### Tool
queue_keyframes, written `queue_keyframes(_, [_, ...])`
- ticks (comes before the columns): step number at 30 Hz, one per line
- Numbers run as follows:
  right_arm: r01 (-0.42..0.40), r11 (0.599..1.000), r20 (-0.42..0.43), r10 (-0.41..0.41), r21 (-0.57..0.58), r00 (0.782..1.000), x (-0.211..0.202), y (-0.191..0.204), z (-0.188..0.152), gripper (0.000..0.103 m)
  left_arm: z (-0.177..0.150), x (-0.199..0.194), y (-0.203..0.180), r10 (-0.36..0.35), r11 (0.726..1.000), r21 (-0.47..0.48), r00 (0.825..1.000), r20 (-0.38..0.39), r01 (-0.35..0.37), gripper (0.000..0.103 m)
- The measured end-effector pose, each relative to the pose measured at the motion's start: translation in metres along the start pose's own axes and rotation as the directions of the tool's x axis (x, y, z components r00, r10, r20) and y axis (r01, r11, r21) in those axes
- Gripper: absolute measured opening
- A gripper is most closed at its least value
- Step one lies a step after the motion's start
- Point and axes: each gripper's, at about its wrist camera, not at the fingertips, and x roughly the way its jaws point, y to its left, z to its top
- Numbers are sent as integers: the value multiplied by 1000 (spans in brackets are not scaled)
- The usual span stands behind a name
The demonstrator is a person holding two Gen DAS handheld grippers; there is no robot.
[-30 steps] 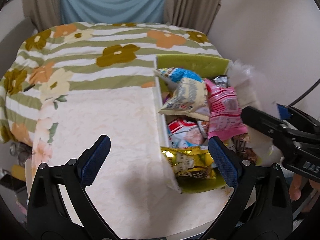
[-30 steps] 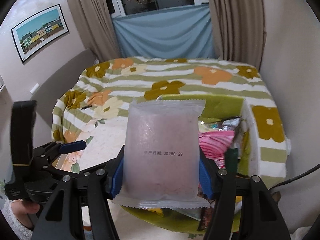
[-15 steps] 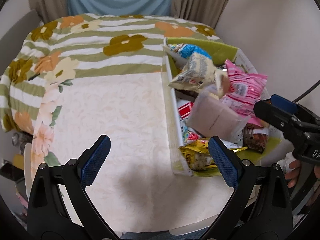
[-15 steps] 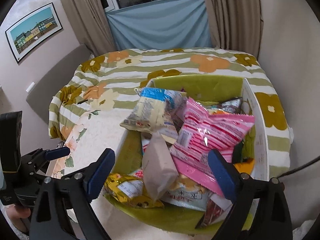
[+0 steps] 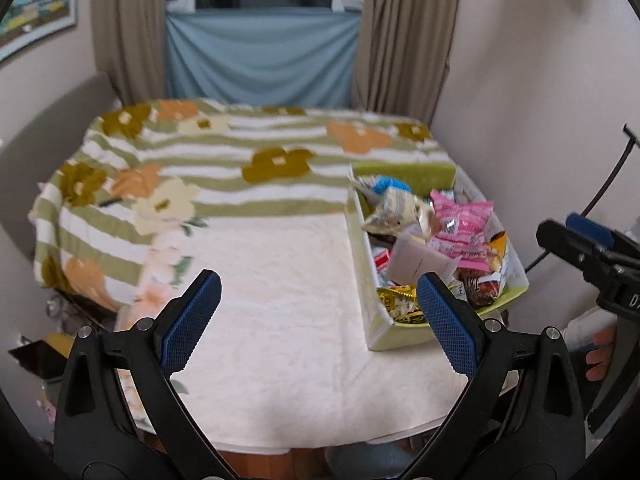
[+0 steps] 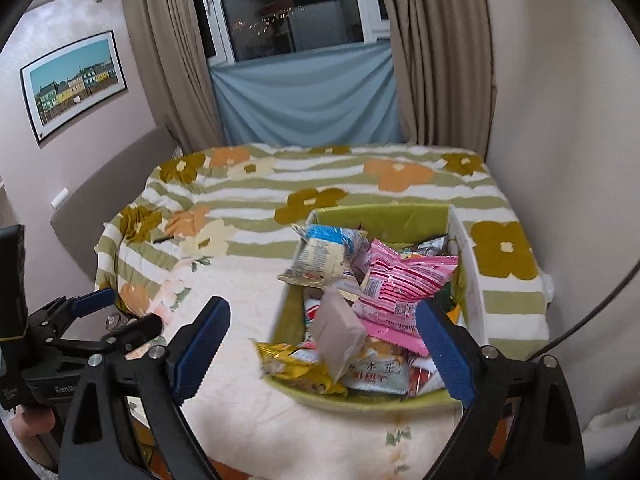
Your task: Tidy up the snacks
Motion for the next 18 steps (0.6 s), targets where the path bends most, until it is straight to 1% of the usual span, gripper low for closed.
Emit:
queue_keyframes(2, [18, 1000, 25, -18, -5, 1000, -20, 12, -6, 93, -4, -22, 6, 23, 1000, 6, 999, 40, -23, 102])
queue_keyframes(3, [28, 1000, 37, -28, -6, 999, -28, 17, -10, 94, -6, -33, 8, 34, 999, 13, 998, 61, -34, 102])
queue_keyframes(5, [50, 999, 65, -49, -9, 997, -45, 29, -18, 102, -12, -52, 10, 50, 998, 27, 994, 97, -53, 102])
queue_keyframes(7, [70, 997, 80, -69, -8, 994, -56, 36, -26, 102, -18, -68, 12, 52, 998, 37, 991, 124, -57, 102])
queue_keyframes(9, [109, 994, 91, -108, -2, 990, -66, 43, -35, 102, -24, -81, 12, 51, 997, 47, 988, 148, -59, 102])
queue_keyframes(10, [131, 991, 92, -131, 4, 987, -70, 46, -40, 102, -26, -84, 12, 52, 997, 50, 987, 153, -60, 102])
queue_keyframes(13, [154, 988, 91, -156, 31, 983, -78, 48, -51, 102, -36, -95, 11, 58, 996, 61, 984, 167, -69, 102])
queue_keyframes(16, [188, 981, 94, -192, 46, 977, -86, 50, -61, 102, -42, -100, 11, 48, 997, 57, 984, 169, -58, 102])
queue_keyframes(18, [187, 981, 93, -191, 51, 977, -89, 50, -65, 102, -45, -102, 11, 40, 997, 54, 985, 169, -49, 102])
